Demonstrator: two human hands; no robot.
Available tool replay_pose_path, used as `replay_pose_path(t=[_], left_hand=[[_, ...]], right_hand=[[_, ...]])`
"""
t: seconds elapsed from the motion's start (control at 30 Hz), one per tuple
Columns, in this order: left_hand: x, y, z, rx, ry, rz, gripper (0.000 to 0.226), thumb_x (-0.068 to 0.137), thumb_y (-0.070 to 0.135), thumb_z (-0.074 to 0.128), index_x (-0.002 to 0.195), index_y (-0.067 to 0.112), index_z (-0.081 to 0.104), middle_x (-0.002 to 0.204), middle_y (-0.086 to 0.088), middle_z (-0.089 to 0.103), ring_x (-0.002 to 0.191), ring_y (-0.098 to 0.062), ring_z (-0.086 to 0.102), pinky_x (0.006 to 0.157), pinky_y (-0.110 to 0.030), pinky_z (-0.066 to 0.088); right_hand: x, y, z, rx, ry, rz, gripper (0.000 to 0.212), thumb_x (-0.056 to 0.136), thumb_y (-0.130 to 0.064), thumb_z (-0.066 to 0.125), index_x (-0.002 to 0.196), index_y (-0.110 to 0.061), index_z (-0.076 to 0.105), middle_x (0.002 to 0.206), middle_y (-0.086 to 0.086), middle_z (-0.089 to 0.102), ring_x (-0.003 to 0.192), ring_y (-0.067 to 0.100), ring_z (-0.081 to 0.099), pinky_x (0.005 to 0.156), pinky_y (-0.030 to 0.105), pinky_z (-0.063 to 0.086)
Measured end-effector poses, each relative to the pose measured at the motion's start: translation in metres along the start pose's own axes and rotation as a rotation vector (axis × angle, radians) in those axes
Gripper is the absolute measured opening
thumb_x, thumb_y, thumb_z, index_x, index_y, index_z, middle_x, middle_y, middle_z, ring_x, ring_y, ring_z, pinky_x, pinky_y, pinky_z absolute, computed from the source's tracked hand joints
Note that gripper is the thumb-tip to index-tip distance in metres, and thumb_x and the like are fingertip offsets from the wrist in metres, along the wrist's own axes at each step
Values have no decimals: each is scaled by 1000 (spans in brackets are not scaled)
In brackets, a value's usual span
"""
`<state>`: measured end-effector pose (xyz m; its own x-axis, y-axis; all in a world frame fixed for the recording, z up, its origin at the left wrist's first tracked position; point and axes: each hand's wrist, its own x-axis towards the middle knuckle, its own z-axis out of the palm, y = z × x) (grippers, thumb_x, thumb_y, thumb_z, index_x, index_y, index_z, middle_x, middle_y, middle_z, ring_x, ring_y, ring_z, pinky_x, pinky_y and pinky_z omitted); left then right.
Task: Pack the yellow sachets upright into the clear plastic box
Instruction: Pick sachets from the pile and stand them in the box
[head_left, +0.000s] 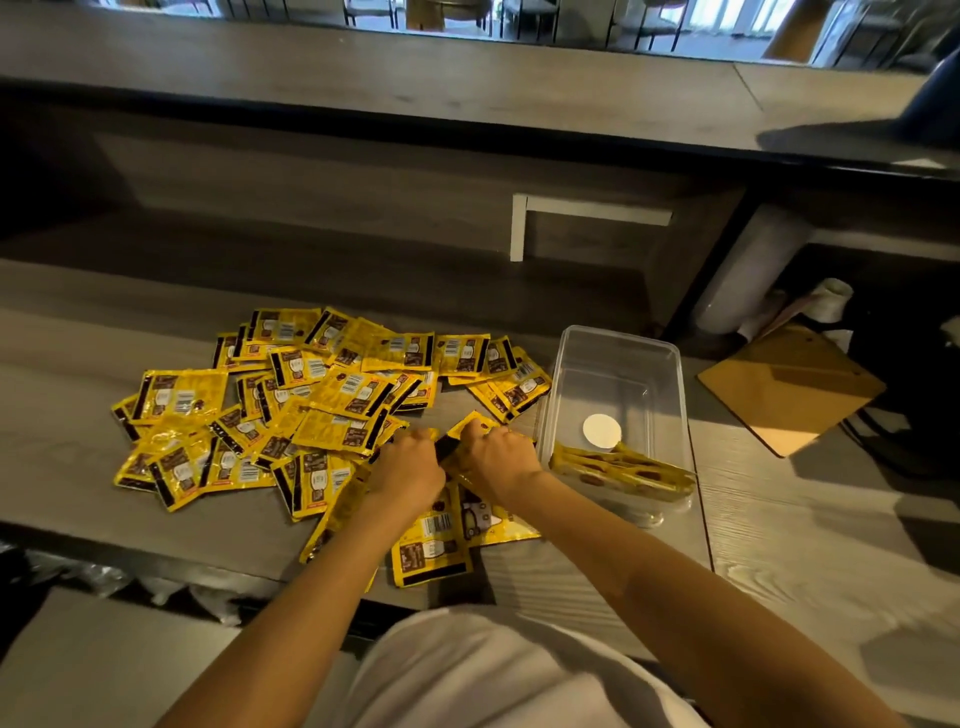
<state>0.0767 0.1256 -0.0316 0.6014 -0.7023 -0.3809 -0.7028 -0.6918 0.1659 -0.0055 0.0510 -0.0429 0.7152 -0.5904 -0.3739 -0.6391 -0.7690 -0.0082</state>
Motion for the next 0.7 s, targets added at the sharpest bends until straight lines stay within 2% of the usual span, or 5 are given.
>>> replay_pose_path(t=[0.2, 0.33, 0.53, 0.63, 0.7], left_hand=[[15, 1, -27, -68, 140, -37, 28, 97, 11, 40, 122, 4, 51, 119, -15, 58, 109, -31, 57, 81, -37, 47], [22, 5, -61, -263, 320, -28, 29, 98, 13, 37, 117, -1, 54, 117, -21, 59, 110, -37, 54, 83, -41, 44], [29, 33, -105, -547, 382, 82, 25, 86, 6, 56, 110, 3, 53, 112, -15, 60, 107, -31, 56, 76, -34, 44], [30, 57, -111, -626, 357, 204, 30, 84, 2, 60, 111, 8, 49, 110, -8, 56, 103, -19, 52, 67, -22, 42], [32, 74, -108, -633, 326, 312, 27, 85, 1, 58, 110, 9, 50, 107, -7, 56, 104, -19, 48, 68, -23, 37]], right_hand=[[2, -1, -36, 305, 136, 40, 36, 94, -7, 48, 130, -2, 42, 124, 18, 56, 115, 33, 55, 91, 37, 49], [8, 6, -67, 528, 269, 110, 28, 95, -16, 45, 114, 1, 57, 111, 22, 64, 102, 39, 61, 76, 38, 48], [2, 59, -112, 735, 534, 188, 28, 92, -19, 48, 85, 1, 66, 93, 21, 67, 93, 34, 62, 74, 42, 50], [-8, 95, -114, 828, 570, 253, 20, 88, -11, 58, 102, -3, 67, 103, 16, 70, 99, 30, 65, 86, 45, 54], [-17, 117, -107, 876, 629, 338, 24, 86, -9, 61, 109, -6, 63, 109, 13, 69, 104, 28, 63, 90, 42, 53]])
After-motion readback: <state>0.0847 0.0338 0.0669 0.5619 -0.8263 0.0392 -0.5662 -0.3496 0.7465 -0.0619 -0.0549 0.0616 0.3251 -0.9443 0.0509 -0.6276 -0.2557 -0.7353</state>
